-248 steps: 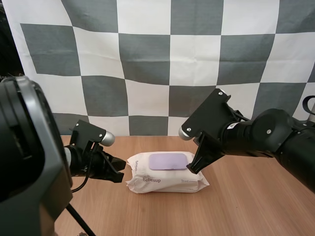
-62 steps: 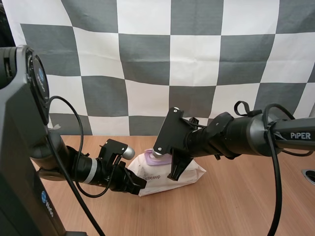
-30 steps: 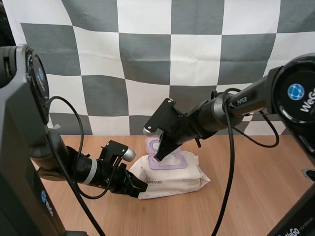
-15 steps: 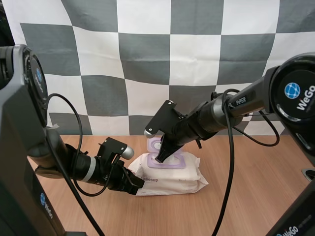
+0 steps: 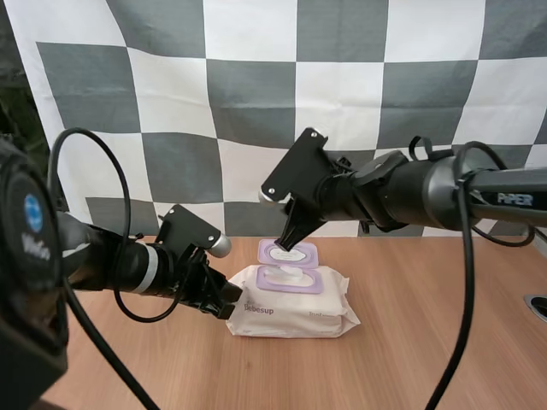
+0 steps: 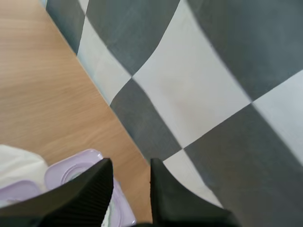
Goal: Open the wet wipes lid
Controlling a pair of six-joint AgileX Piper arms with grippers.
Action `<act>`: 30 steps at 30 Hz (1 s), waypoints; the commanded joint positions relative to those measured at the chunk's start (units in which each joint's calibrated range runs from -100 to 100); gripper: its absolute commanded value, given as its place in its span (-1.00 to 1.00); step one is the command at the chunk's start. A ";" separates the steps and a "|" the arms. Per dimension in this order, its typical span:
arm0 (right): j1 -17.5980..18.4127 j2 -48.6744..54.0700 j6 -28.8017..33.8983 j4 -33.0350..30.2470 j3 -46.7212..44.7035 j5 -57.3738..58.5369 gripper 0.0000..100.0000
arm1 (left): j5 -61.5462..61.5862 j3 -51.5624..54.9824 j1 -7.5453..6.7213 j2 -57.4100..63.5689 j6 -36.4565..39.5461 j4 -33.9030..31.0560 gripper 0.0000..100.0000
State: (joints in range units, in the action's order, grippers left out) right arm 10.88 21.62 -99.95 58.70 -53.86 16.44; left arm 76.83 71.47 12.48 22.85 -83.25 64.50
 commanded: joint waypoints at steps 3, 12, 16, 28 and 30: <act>0.04 14.87 3.94 -2.14 -2.29 0.17 -0.44 | -0.04 -1.43 0.04 14.43 7.84 -0.51 -0.19; -5.16 30.69 18.48 -22.53 -6.92 16.84 -1.00 | -3.83 -9.08 0.04 40.16 23.86 -5.83 -1.00; -7.10 40.56 27.26 -30.24 -6.92 26.69 -1.00 | -5.40 -9.27 0.04 49.82 33.94 -10.90 -1.00; -8.99 71.07 40.89 -31.23 -6.92 41.15 -1.00 | -29.60 -1.03 -5.03 72.35 62.82 -39.55 -1.00; -8.90 78.38 45.58 -31.23 -6.92 37.25 -1.00 | -33.86 1.71 -7.13 76.31 69.09 -49.50 -1.00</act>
State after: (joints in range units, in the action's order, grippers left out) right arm 1.91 68.41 -67.87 27.14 -60.80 58.88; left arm 51.58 66.59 9.91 76.43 -42.03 39.16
